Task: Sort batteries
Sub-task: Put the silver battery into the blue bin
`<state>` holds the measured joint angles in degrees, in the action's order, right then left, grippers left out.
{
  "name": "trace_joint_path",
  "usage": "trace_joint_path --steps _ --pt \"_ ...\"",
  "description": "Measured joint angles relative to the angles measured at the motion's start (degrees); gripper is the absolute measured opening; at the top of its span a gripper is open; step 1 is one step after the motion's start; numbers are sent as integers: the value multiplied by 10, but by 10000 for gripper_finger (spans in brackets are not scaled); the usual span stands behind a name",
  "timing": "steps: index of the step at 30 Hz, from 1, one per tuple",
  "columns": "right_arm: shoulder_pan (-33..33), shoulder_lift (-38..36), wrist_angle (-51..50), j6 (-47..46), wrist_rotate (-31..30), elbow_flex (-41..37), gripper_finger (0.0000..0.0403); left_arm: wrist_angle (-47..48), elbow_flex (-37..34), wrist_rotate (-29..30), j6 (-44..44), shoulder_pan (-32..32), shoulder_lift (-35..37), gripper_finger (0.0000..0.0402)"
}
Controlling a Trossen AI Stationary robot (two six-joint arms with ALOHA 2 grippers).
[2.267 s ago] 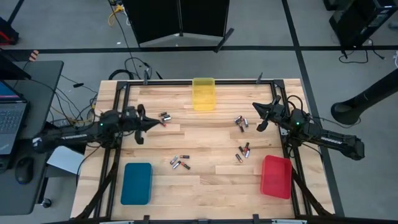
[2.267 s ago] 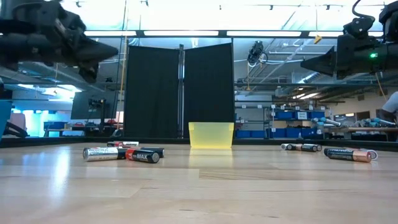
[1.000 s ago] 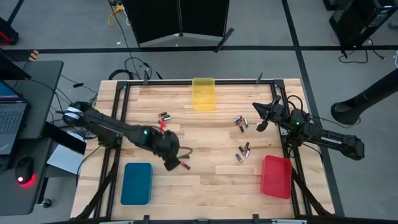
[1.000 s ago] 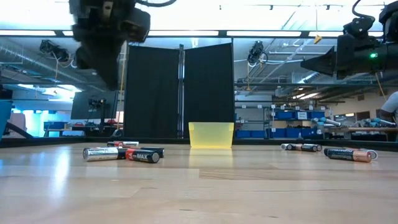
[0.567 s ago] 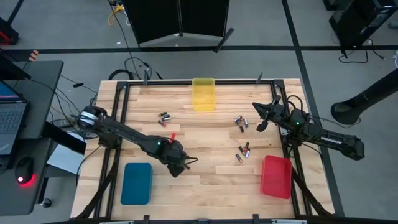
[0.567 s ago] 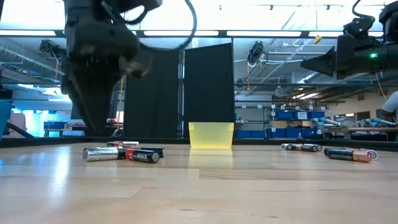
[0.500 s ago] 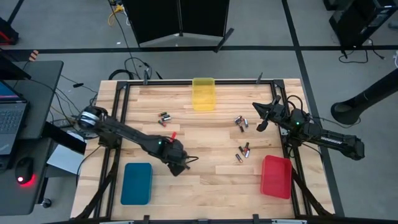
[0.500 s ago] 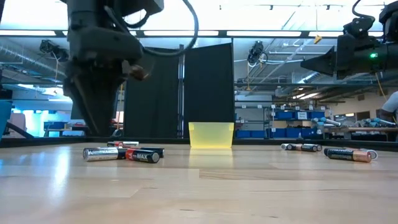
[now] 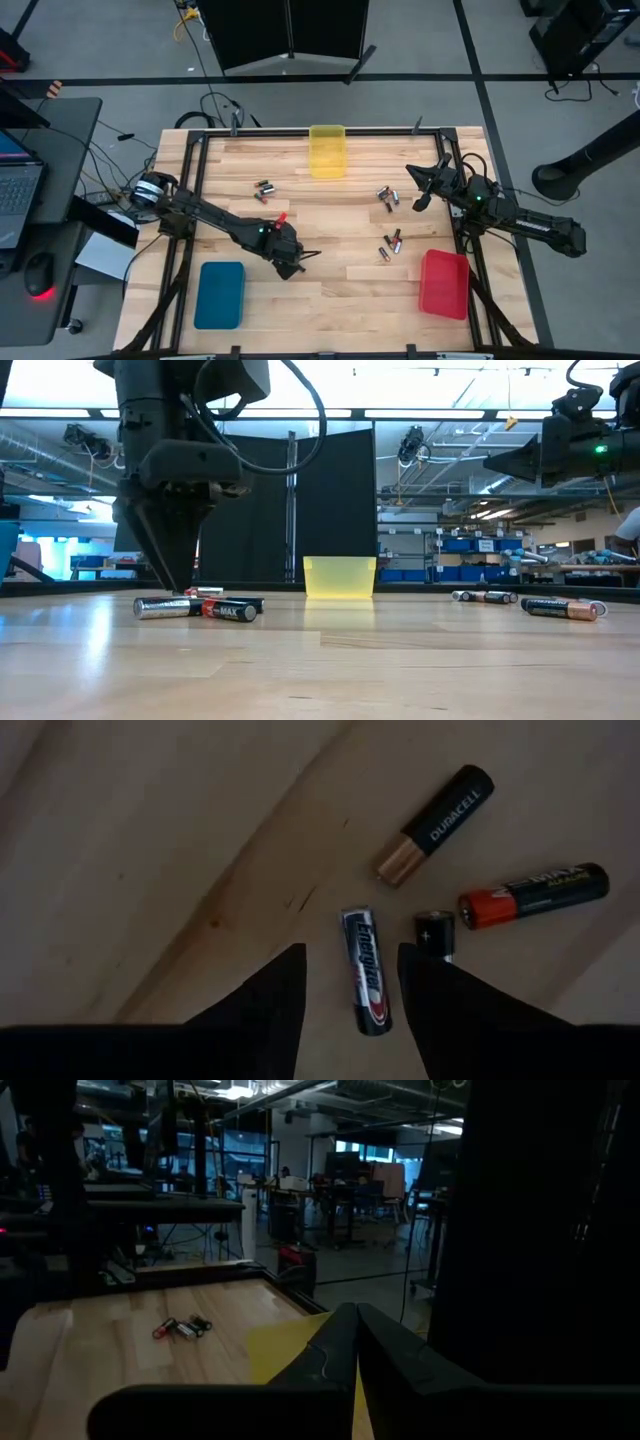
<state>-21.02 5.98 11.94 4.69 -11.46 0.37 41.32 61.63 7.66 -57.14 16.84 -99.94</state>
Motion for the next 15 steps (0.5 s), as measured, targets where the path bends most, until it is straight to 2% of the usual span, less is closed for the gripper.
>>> trace_joint_path --steps 15 --pt "0 0 0 0 0 0 23 3 1 -28 15 -4 -35 168"
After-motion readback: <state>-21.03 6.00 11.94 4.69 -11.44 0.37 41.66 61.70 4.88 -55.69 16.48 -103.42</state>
